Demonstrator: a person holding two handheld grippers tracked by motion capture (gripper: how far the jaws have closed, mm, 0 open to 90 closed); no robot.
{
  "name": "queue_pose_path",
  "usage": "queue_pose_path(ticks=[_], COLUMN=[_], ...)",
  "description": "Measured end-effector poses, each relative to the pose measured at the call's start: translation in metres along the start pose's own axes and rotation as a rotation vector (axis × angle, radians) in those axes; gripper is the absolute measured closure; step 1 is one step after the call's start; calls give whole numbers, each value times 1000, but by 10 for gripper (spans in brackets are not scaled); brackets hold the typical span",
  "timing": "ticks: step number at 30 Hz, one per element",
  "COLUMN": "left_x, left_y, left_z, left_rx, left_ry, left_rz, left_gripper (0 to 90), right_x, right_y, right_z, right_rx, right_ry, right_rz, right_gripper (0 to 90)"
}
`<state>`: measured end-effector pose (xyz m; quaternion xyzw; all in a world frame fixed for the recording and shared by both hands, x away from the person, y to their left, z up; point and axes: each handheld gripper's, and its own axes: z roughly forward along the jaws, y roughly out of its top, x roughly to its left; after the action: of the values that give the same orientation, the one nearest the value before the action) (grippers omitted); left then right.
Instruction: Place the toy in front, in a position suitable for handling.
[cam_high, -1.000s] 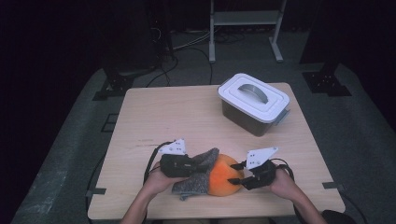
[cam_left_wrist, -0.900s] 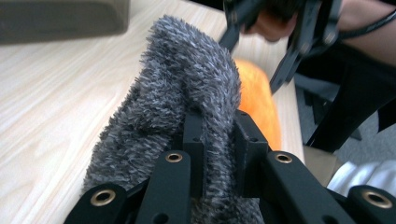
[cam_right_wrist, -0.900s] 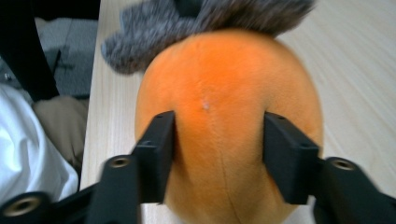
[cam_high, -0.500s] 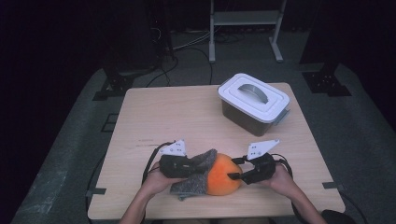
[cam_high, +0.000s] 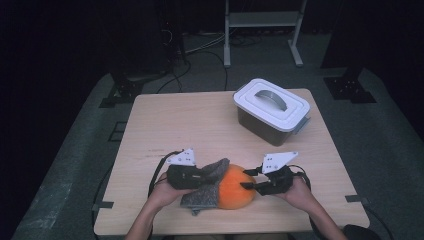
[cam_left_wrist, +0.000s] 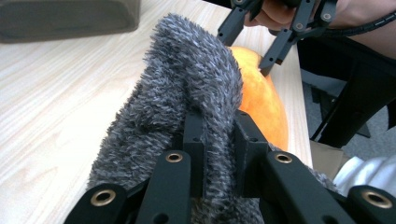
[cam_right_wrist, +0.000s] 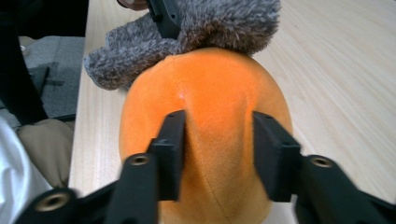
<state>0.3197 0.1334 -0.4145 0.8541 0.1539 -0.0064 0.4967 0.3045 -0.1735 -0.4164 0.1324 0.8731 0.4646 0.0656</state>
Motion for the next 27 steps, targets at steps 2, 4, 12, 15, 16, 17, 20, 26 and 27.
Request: queue_pose_path(ticks=[2,4,12,15,16,17,20,26,27], left_x=[-1,1,1,-1,-5,-7,-12,-2,-1], left_y=[1,-1,1,5,11,15,21,6,4], left_z=[1,1,0,-1,-4,-4,-4,3,2], left_rx=[6,7,-9,-20,-48,-56,-65,-12,-11], left_ry=[0,1,3,-1,-14,-16,-21,-1,3], left_rz=[2,-2,-7,5,17,27,51,8,6], left_gripper=[779,779,778,779,779,778,778,779,779], right_x=[-2,-7,-15,-9,-7,-4,1,-4,-8], right_y=[0,-3,-17,-9,-5,0,7,1,-1], right_z=[0,-1,4,0,-1,-4,-9,-4,-5], right_rx=[-3,3,62,59,60,48,20,9,11], right_ry=[6,20,62,16,-1,-24,-40,-11,-4], right_rz=[13,62,143,50,20,-24,-90,1,28], right_gripper=[408,333,412,528,533,537,536,372,347])
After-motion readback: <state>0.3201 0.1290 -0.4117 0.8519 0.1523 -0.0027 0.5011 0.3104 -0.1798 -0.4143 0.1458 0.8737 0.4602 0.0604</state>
